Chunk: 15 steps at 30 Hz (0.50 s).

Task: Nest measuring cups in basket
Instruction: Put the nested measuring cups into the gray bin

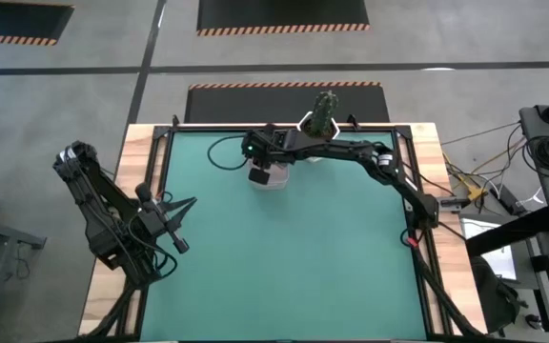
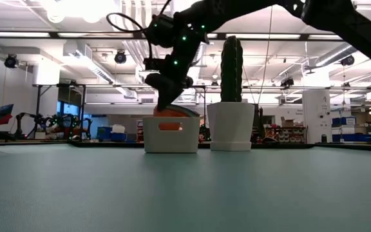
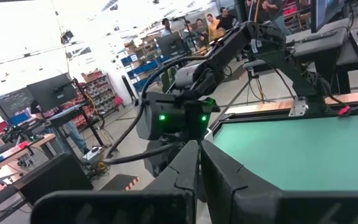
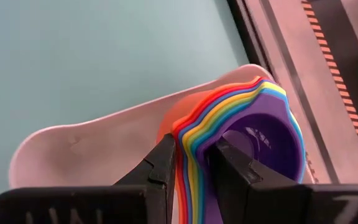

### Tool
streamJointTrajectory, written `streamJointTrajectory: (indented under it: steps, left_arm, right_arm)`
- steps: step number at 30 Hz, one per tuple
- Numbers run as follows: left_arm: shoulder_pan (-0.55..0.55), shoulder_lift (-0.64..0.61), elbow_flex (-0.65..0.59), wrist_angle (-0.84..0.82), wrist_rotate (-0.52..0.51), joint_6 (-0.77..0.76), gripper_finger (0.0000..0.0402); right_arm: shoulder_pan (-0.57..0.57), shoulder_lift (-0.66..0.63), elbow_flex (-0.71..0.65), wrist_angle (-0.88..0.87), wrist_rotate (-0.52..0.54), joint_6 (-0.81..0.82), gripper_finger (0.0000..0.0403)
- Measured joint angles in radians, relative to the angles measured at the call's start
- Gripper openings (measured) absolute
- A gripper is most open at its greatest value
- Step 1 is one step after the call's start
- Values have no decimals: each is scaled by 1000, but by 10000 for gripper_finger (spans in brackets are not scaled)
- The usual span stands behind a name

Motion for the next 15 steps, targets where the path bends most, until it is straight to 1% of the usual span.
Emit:
streamJointTrajectory:
  steps: [15]
  left_arm:
    - [0,0,0,0,0,2,0]
  right_arm:
    - [-8,65,0,22,6,22,68]
